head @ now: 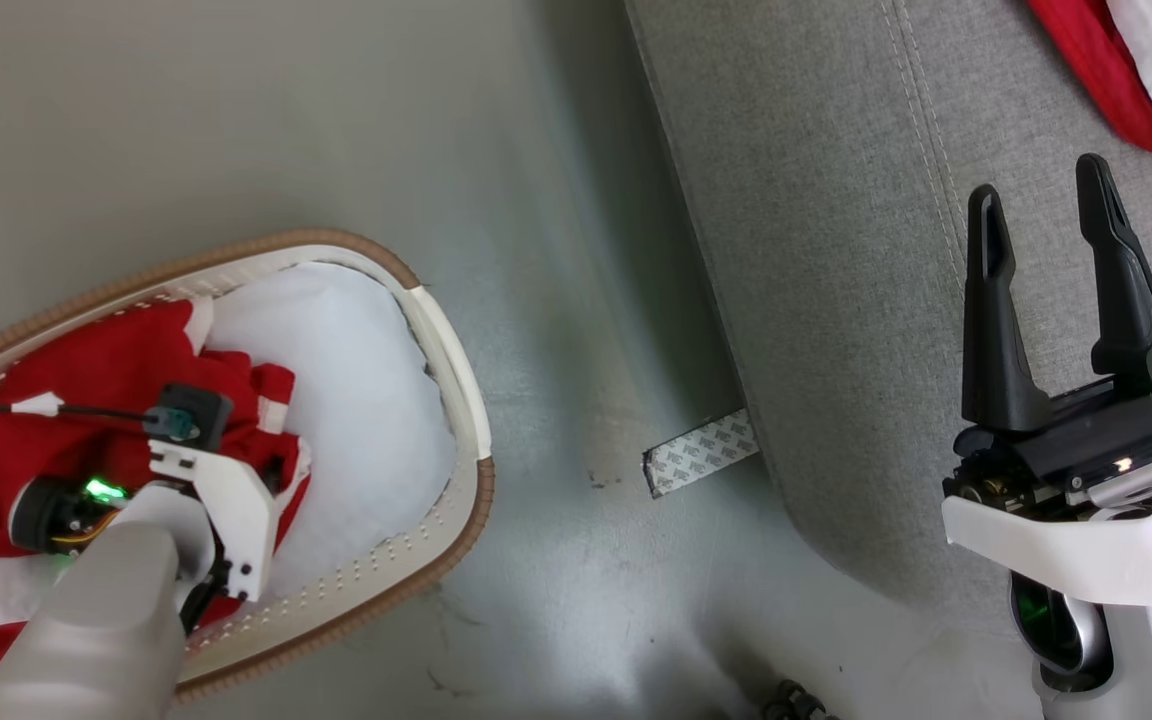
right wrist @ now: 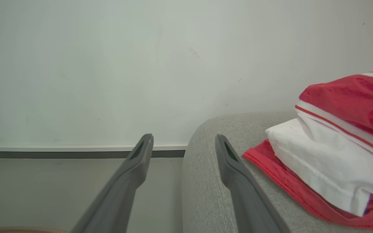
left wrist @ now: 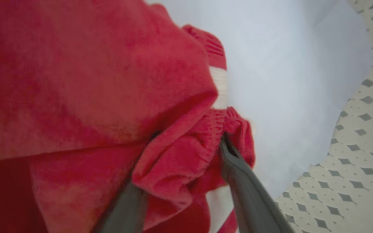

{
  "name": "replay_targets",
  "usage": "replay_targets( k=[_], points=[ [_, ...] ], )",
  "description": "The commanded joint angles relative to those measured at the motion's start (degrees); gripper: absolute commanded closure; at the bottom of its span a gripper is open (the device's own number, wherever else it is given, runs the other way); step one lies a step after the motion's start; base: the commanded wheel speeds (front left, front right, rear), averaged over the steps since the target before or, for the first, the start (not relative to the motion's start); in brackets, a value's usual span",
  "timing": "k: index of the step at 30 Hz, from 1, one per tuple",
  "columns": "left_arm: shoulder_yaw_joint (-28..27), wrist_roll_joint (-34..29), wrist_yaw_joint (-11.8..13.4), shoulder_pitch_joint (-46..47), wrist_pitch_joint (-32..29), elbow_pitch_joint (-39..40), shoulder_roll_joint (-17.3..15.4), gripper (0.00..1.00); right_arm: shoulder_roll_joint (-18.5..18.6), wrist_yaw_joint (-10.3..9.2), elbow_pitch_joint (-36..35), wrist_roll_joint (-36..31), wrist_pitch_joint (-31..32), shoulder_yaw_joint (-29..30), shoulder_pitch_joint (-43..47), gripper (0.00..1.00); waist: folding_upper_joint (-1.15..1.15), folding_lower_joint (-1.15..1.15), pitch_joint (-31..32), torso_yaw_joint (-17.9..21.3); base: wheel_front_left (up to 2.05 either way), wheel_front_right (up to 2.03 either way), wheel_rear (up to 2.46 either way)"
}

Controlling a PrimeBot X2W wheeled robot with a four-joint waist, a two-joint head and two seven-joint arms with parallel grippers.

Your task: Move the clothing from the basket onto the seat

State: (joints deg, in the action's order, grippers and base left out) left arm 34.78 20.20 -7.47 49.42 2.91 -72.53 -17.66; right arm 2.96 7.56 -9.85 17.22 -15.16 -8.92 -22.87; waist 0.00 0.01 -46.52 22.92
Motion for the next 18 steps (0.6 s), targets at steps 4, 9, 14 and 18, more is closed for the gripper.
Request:
replay_targets(
  k=[4,9,14,18],
  points=[
    [0.5,0.7,0.1,0.7,1.2,-0.5,-0.8,1.00,-0.1,-0.14,0.1,0.6,0.0,0.1,-0.7,0.00,0.00,-0.01,-0.1,0.3,0.00,0.00,0.00],
    [1.1,1.1,0.0,0.8,1.8,-0.7,-0.2,1.00,-0.1,-0.14,0.8,0.7,0.0,0.2,-0.8,0.00,0.00,-0.01,0.6,0.1,0.00,0.00,0.00],
    [1.7,1.8,0.0,0.4,2.2,-0.9,0.6,1.00,-0.1,-0.14,1.3,0.2,0.0,0.2,-0.8,0.00,0.00,-0.01,1.8,-0.3,0.00,0.00,0.00],
    [2.2,2.9,0.0,-0.3,3.1,-0.9,1.8,1.00,-0.1,-0.14,1.9,-0.4,0.0,0.2,-0.8,0.00,0.00,-0.01,3.7,-0.7,0.00,0.00,0.00]
  ],
)
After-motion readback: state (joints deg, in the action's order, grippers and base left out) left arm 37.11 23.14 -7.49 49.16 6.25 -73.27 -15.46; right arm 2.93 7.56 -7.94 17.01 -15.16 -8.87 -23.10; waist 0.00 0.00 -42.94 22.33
